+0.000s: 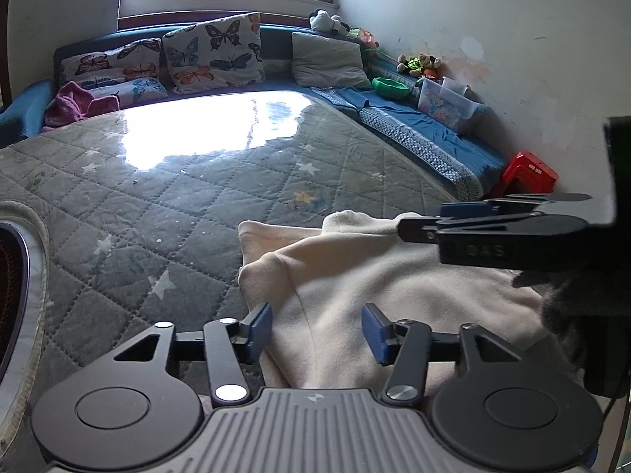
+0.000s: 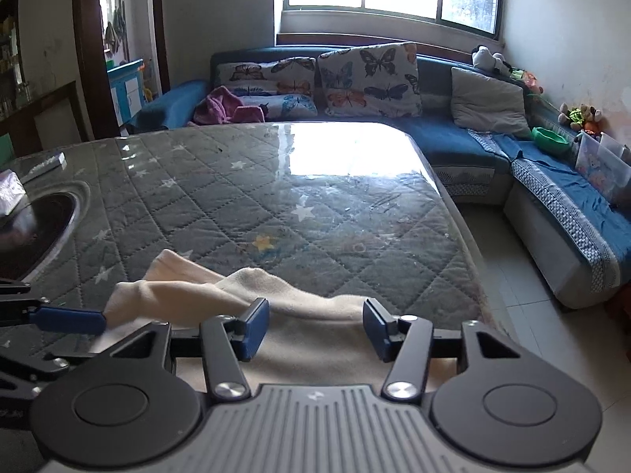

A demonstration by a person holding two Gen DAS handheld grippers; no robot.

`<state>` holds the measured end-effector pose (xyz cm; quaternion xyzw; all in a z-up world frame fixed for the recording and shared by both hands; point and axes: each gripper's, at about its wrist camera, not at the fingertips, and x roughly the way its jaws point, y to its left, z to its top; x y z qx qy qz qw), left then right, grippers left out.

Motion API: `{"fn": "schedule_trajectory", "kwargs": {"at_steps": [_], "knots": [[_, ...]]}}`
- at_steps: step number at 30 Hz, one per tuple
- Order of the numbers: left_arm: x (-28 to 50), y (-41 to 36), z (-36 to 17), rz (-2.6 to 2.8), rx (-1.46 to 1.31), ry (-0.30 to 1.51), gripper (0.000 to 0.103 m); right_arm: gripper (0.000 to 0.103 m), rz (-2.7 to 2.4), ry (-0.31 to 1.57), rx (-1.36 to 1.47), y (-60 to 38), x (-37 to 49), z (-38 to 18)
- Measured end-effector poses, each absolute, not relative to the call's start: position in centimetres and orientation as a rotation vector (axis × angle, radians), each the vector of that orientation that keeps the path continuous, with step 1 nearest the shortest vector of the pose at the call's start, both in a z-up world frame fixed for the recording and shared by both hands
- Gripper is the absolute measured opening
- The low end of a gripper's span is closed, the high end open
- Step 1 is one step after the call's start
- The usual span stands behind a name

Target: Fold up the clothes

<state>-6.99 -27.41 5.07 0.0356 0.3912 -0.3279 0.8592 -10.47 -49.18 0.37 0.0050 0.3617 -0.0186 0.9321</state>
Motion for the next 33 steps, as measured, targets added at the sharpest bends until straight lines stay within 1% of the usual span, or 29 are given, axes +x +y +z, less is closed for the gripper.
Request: {"fn": "schedule_trajectory", "kwargs": {"at_steps": [2,4,5,7,8,9,10,12,15,21,33], "knots": [[-7.3,-27.3,5.1,-0.684,0.082,0.818,0.063,0.063,-0.05,0.731,0.005,-49.1,-11.3,0.5],[-7.6,-27.1,5.3,-0.678,0.089,0.813,0.071,0.069,-0.063,0.723,0.008,-49.0,-12.2,0.7],[-7.7,-27.0,5.3,-0.675,0.092,0.81,0.073,0.071,-0.072,0.717,0.012,-48.9,-12.7,0.7],[-8.0,-26.7,5.3,-0.672,0.098,0.805,0.083,0.077,-0.084,0.708,0.021,-48.8,-13.5,0.8],[-8.2,-26.6,5.3,-0.671,0.099,0.803,0.086,0.079,-0.089,0.702,0.025,-48.7,-14.0,0.8],[-8.4,-26.5,5.2,-0.666,0.103,0.799,0.092,0.084,-0.095,0.697,0.025,-48.6,-14.4,0.8],[-8.6,-26.3,5.2,-0.659,0.106,0.795,0.094,0.086,-0.099,0.694,0.023,-48.5,-14.7,0.8],[-9.0,-26.1,5.2,-0.654,0.112,0.791,0.096,0.087,-0.108,0.685,0.023,-48.3,-15.4,0.9],[-9.4,-25.6,5.2,-0.652,0.106,0.789,0.102,0.093,-0.118,0.667,0.033,-47.9,-16.6,1.0],[-10.3,-25.0,5.1,-0.641,0.126,0.781,0.103,0.103,-0.149,0.635,0.027,-46.9,-18.3,1.0],[-11.9,-23.7,4.9,-0.61,0.124,0.78,0.103,0.103,-0.231,0.596,0.052,-45.9,-21.3,1.2]]}}
